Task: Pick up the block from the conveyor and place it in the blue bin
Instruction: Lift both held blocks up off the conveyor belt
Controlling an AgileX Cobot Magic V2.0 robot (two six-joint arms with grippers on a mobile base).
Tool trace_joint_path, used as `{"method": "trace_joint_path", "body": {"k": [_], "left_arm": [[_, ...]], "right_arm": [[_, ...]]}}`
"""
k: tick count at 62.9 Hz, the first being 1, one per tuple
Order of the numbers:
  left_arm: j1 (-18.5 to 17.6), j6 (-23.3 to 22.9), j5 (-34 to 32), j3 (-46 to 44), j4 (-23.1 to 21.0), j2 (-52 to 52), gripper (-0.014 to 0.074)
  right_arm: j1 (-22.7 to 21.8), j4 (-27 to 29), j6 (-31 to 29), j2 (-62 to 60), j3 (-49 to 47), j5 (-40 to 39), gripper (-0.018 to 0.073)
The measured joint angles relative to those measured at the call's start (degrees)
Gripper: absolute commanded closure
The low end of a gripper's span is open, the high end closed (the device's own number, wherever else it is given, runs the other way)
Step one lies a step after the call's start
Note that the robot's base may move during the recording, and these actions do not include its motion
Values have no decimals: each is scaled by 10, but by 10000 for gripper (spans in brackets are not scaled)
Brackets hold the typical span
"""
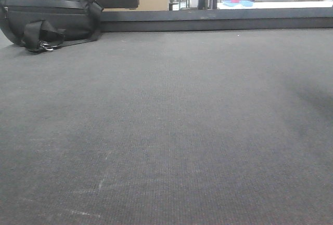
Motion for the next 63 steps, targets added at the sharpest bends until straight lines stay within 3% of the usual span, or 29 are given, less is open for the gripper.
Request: {"method": "trace_joint_path", "body": {"k": [14,24,35,44,55,63], "left_arm": [[0,0,26,-36,1,-16,707],[0,4,3,-61,-22,-89,707],[0,23,-105,-50,-75,-206,707],[0,26,-203,-6,-91,-292,707],[0,26,-320,100,-95,-390,707],[0,27,-387,192,-95,-464,707]], "right_arm": [[0,0,0,-26,-23,-9,721],[0,0,0,-67,-38,-57,721],[0,0,0,-105,-34,-105,721],[0,0,0,-148,23,-206,721],[0,-2,0,-216,129,-336,721],[0,-3,0,-263,197,-376,721]]}}
